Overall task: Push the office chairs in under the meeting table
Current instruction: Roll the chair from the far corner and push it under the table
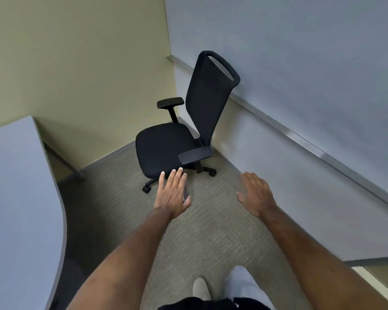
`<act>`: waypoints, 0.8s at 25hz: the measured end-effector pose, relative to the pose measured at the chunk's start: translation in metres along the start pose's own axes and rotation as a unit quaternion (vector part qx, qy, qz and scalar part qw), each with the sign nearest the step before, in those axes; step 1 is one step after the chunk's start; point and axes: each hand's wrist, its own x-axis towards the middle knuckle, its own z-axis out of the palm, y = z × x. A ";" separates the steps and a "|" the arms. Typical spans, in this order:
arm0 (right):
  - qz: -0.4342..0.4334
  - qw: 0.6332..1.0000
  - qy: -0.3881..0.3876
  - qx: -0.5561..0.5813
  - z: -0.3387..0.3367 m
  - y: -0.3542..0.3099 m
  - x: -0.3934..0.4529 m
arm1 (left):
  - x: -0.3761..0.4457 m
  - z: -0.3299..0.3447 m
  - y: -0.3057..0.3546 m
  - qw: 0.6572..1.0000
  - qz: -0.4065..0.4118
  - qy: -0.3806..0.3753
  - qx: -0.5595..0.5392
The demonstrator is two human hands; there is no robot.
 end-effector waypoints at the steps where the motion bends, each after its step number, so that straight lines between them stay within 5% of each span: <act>1: 0.000 1.000 0.006 0.005 -0.010 0.006 0.024 | 0.022 -0.005 -0.004 1.000 -0.004 0.002 -0.004; 10: -0.023 0.996 0.080 0.029 -0.093 0.058 0.261 | 0.231 -0.043 -0.022 0.997 -0.046 0.048 -0.028; 20: -0.068 0.984 0.119 0.112 -0.156 0.081 0.526 | 0.467 -0.095 0.027 0.972 -0.087 0.085 -0.201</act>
